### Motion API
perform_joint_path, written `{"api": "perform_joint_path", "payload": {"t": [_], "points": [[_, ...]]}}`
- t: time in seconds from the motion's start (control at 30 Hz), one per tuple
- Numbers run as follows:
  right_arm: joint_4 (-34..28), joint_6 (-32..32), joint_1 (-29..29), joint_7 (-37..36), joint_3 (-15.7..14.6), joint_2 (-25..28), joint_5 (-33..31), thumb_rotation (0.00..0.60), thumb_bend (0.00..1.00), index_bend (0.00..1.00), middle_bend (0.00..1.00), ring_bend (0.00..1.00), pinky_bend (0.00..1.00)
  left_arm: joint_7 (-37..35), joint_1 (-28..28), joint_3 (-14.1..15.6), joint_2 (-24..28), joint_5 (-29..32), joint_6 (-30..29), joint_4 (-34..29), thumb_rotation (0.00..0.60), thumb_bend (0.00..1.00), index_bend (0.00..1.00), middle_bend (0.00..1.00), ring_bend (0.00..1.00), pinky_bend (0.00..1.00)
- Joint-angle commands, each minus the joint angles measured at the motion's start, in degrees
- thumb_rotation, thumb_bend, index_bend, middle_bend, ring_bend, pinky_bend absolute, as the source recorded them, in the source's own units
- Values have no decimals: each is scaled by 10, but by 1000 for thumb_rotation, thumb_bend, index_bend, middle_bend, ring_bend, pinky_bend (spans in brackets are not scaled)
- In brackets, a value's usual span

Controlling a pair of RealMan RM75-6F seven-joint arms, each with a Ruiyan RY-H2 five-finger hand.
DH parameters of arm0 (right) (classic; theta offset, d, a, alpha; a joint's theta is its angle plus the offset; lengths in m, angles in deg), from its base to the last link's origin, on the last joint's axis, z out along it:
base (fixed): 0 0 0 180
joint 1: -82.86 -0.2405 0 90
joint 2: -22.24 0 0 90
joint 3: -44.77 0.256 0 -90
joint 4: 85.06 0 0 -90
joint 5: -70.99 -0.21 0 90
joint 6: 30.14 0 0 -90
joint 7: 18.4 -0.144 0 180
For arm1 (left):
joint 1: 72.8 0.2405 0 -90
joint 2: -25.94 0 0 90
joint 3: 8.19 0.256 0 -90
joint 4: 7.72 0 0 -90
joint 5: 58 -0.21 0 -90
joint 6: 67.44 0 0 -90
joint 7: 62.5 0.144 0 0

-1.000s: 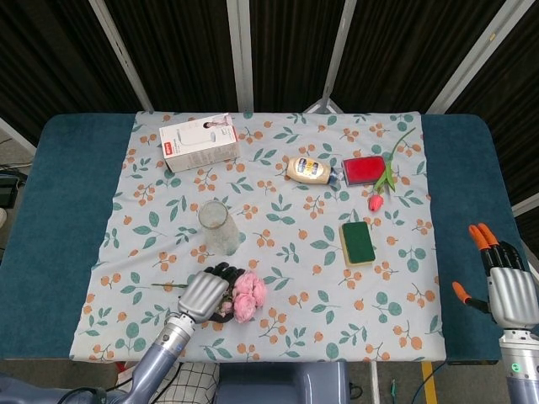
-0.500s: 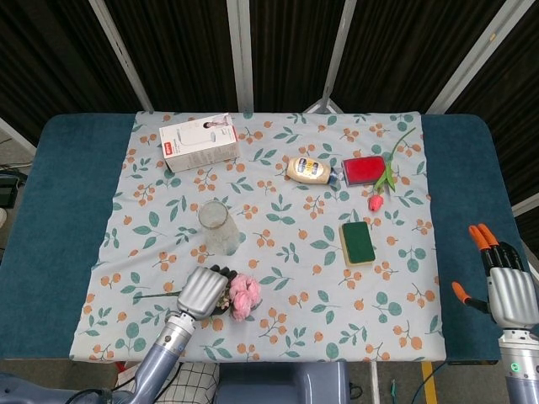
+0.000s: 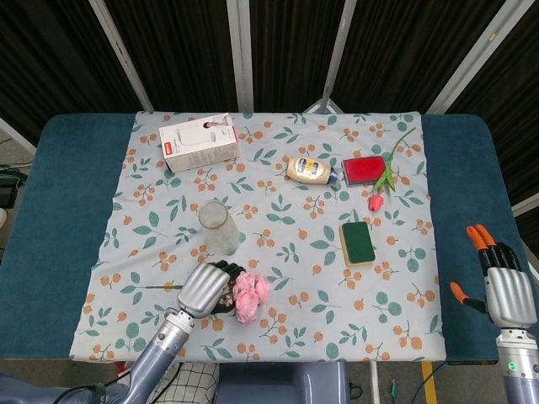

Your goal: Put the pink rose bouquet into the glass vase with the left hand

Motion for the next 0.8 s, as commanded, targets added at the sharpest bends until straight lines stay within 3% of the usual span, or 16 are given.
{"api": "perform_joint_path", "payload": {"t": [0.03,0.23,0.4,0.6,0.8], "points": [[0,0,0,2,0,-1,0,600,278,97,77,142,113,-153,-4,-12,27,-77,-19,-23,600,517,406,432,414,602],[-2,-2,-1,11,-1,-4,0,600,278,97,77,143,113,-229,-11,-47,81,-50,1,-120,600,510,410,436,414,603],[-1,-3,-2,13,-1,-6,-2,600,278,97,77,143,113,-221,-23,-113,129,-18,-4,-193,600,509,413,437,414,602],[0,-1,-1,16,1,-7,-3,600,278,98,77,143,113,-220,-48,-204,140,42,-14,-199,600,509,420,439,414,596],[6,-8,-4,29,1,-14,-10,600,278,97,77,143,113,-327,-85,-277,167,87,37,-176,600,510,421,430,411,584]]}}
